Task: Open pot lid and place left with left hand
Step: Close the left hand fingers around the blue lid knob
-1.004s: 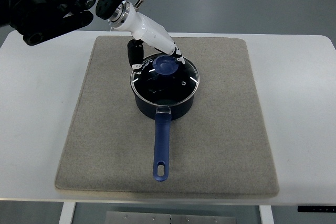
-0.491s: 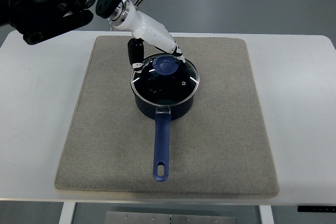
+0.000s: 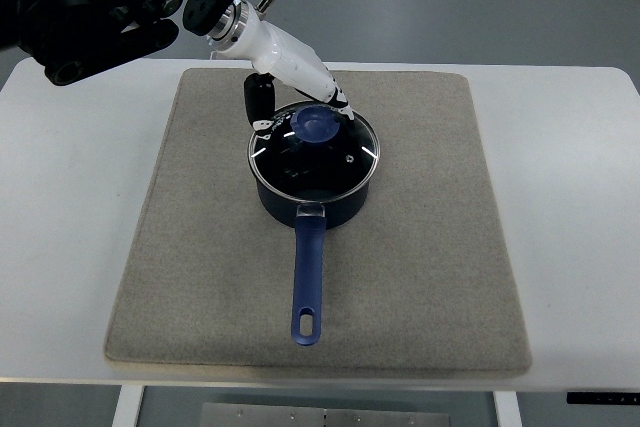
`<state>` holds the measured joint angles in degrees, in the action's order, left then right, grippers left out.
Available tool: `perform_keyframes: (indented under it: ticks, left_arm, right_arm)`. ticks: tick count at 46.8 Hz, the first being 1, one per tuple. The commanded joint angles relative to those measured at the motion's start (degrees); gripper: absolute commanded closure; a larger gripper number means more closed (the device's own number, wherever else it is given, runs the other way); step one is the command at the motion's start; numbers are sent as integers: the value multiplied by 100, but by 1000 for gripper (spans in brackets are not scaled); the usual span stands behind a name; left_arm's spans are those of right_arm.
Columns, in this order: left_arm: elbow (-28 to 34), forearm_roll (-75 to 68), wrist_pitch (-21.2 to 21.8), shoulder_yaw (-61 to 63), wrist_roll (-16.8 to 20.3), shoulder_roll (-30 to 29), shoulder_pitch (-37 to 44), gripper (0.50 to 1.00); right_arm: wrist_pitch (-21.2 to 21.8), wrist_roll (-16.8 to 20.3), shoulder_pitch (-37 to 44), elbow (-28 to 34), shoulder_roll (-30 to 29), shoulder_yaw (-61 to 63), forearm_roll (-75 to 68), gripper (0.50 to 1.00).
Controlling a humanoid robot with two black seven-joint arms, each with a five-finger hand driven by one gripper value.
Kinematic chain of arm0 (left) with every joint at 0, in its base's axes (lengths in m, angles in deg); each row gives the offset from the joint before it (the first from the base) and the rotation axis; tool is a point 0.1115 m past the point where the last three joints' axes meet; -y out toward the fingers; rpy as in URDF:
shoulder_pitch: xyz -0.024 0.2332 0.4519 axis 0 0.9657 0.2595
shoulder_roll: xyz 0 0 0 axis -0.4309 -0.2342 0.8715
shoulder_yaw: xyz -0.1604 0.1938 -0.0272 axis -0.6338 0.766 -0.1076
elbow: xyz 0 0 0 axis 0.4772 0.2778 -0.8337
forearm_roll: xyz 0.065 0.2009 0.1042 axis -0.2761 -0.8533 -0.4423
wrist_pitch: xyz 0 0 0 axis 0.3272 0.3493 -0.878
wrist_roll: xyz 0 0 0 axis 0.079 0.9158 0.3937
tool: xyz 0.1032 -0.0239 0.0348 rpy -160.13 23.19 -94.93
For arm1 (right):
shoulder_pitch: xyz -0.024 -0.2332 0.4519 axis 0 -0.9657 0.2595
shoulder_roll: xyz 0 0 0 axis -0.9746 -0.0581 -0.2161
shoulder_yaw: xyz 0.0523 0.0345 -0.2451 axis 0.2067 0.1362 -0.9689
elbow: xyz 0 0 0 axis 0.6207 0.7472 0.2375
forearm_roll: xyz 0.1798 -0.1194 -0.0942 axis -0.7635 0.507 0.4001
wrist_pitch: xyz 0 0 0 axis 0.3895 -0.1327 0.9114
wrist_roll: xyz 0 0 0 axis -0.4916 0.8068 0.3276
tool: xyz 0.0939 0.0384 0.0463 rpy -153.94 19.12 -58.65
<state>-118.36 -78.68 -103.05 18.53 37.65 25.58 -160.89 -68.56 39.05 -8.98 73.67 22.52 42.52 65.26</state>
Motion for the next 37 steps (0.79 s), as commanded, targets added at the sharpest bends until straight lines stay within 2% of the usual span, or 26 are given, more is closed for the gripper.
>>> perform_keyframes:
  ticks: [1, 8, 17, 37]
  left_arm:
    - [1, -5, -33, 12, 0, 12, -17, 523]
    - [27, -5, -94, 38, 0, 12, -44, 523]
    - [379, 4, -305, 29, 0, 125, -53, 523]
    - [379, 162, -481, 3, 0, 178, -44, 523]
  right_arm:
    - [0, 0, 0, 2, 0, 0, 0, 585]
    - [0, 0, 0, 2, 0, 0, 0, 585]
    - [0, 0, 0, 2, 0, 0, 0, 585]
    - [0, 0, 0, 2, 0, 0, 0, 585]
